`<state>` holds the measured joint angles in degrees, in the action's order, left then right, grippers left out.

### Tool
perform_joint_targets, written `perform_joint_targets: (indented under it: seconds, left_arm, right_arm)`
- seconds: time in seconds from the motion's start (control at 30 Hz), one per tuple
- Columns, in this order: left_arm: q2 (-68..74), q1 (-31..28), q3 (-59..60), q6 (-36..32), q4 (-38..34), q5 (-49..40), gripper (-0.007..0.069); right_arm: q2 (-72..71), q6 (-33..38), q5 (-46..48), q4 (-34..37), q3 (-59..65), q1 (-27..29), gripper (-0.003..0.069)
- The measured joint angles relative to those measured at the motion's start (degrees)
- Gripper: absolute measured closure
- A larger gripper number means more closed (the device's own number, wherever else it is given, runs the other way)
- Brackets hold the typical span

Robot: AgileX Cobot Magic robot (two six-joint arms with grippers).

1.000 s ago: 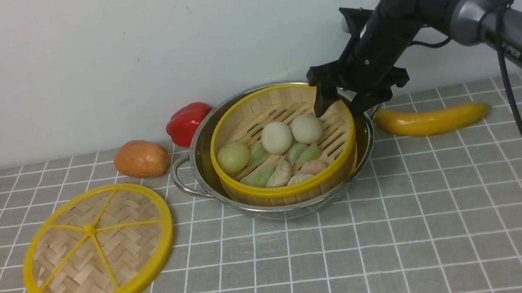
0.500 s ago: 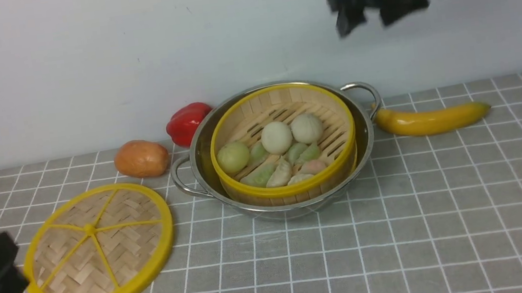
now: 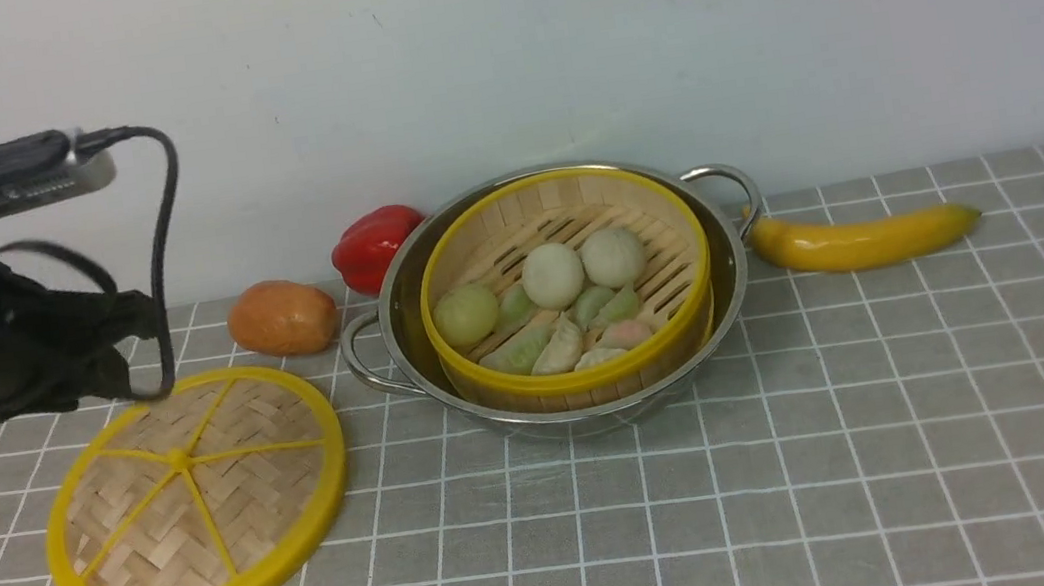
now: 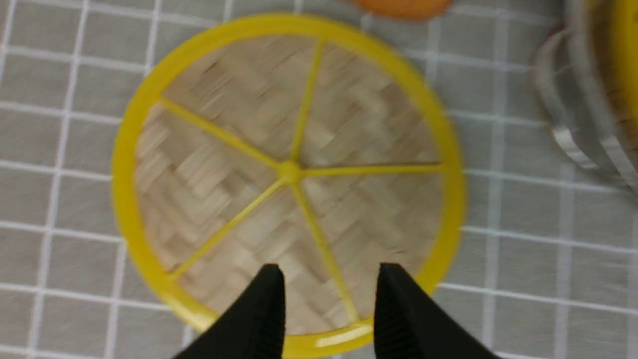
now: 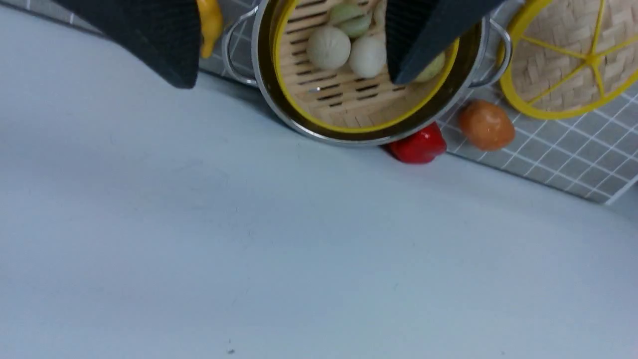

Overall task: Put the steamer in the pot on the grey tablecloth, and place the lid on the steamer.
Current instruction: 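Grasp the bamboo steamer lid lying on the table by its centre knob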

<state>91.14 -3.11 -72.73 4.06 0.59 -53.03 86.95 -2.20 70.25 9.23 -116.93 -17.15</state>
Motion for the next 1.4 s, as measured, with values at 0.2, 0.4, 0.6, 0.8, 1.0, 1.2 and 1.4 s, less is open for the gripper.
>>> perform_joint_targets:
  seconds: [0.2, 0.4, 0.6, 0.8, 1.0, 1.2, 1.4]
  left_arm:
    - [10.27, 0.00, -9.61, 0.73, 2.90, -5.64, 0.0382]
    - [15.89, 0.00, -11.85, -0.41, 2.63, -5.52, 0.0382]
    - [20.35, 0.00, -11.91, -2.11, 2.63, -3.23, 0.0382]
    - [22.22, 0.00, -12.01, -2.58, 2.28, -0.64, 0.0382]
    - [24.16, 0.00, -12.08, -3.24, 0.12, -0.34, 0.0382]
    - [25.09, 0.00, -12.08, -3.41, -0.01, -0.40, 0.0382]
    - [26.08, 0.00, -12.08, -3.41, -0.01, -0.88, 0.0382]
  right_arm:
    - [-12.81, 0.62, 0.23, 0.06, 17.04, 0.00, 0.0210]
    - [-24.07, 0.82, 0.46, 0.12, 30.25, 0.00, 0.0241]
    - [-35.86, 0.42, 0.52, 0.36, 38.54, 0.00, 0.0271]
    - [-43.44, -0.26, 0.59, 0.53, 39.68, 0.00, 0.0293]
    - [-46.63, -1.00, 0.59, 0.73, 39.68, 0.00, 0.0325]
    - [-46.68, -2.21, 0.59, 1.84, 39.70, 0.00, 0.0356]
    - [-46.68, -2.21, 0.53, 3.89, 39.75, 0.00, 0.0382]
